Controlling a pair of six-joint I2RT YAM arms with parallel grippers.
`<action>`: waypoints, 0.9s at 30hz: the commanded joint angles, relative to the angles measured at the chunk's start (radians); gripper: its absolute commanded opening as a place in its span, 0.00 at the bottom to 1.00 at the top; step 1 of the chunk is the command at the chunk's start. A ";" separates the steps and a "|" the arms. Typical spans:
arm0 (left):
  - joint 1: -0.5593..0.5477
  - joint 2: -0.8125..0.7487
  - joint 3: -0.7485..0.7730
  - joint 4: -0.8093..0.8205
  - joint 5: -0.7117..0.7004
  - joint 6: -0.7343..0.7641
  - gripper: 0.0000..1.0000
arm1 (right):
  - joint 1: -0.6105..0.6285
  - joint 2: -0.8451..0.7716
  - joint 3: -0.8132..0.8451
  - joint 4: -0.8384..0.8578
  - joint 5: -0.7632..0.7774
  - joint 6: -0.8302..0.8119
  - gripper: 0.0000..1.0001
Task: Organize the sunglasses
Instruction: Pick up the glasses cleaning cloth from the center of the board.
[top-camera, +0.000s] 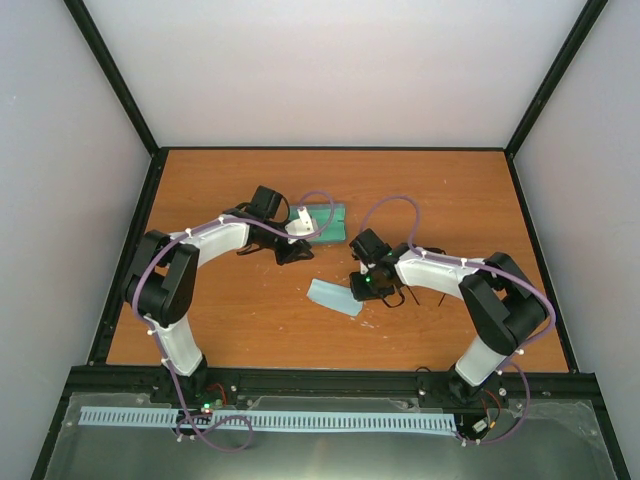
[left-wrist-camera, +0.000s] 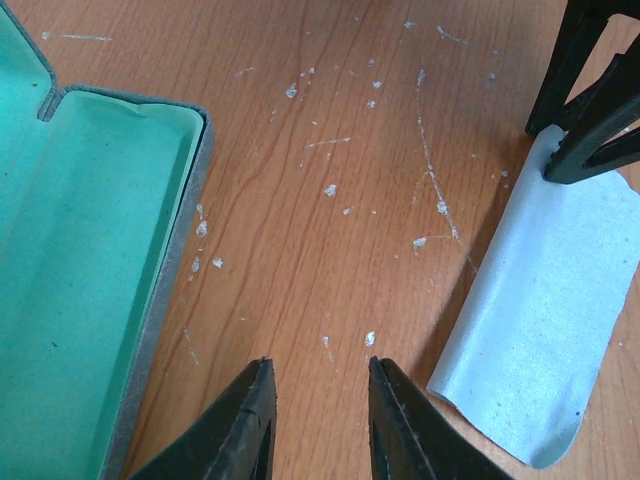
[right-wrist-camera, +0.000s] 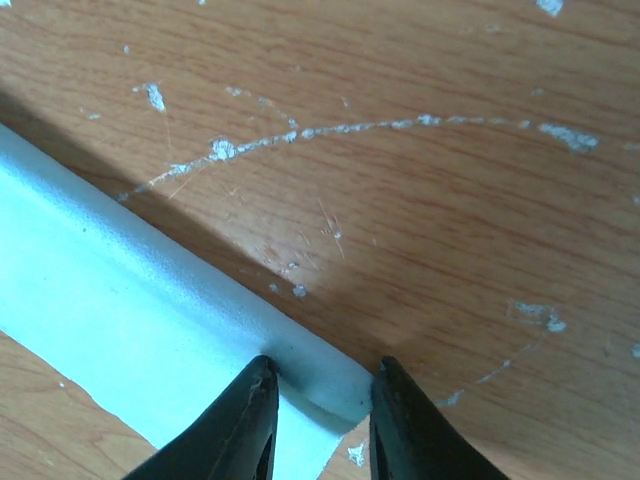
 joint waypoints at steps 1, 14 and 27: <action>0.004 0.007 0.011 0.017 0.018 0.024 0.28 | 0.005 0.021 0.004 -0.014 -0.013 0.002 0.24; 0.004 0.108 0.081 -0.133 0.114 0.145 0.34 | 0.005 0.013 0.013 -0.039 0.004 -0.004 0.06; -0.013 0.188 0.118 -0.212 0.105 0.250 0.43 | 0.005 0.017 0.029 -0.044 0.023 -0.002 0.03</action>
